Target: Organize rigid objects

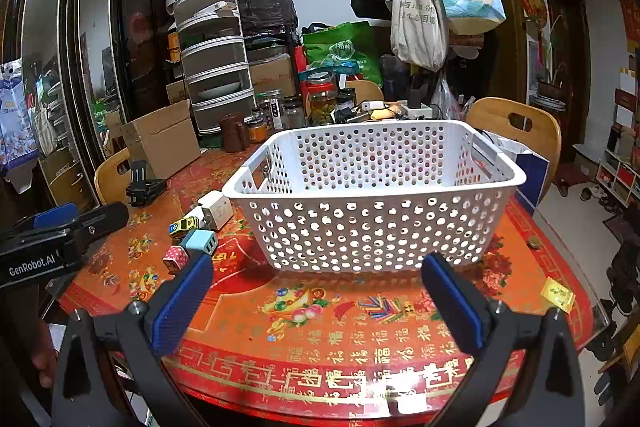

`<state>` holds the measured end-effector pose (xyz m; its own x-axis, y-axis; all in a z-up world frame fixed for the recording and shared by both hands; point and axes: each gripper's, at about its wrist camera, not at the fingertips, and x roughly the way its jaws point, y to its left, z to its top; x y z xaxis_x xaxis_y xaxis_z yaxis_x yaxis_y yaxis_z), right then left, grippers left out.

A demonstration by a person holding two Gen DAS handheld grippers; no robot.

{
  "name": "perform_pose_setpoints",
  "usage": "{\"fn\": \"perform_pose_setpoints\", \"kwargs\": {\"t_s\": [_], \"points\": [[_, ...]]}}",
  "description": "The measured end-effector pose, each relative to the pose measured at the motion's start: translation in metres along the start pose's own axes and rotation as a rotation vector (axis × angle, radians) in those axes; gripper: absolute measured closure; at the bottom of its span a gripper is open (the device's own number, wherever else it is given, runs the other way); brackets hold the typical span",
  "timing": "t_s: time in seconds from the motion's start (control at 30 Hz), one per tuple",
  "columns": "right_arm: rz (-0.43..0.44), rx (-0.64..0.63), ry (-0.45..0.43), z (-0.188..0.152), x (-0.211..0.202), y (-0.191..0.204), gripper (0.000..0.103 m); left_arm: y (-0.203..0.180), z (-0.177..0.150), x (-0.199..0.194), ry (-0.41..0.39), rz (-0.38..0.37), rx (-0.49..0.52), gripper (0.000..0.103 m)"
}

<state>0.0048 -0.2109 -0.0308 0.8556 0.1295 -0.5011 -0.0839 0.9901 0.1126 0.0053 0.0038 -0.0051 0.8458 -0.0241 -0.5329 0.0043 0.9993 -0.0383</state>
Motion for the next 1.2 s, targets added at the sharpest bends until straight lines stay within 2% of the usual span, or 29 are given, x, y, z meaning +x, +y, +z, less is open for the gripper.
{"fn": "perform_pose_setpoints", "kwargs": {"t_s": [1.2], "points": [[0.000, -0.011, 0.005, -0.0012, 0.0010, 0.0020, 0.000, -0.0040, -0.0033, 0.0014, 0.006, -0.004, 0.005, 0.000]]}}
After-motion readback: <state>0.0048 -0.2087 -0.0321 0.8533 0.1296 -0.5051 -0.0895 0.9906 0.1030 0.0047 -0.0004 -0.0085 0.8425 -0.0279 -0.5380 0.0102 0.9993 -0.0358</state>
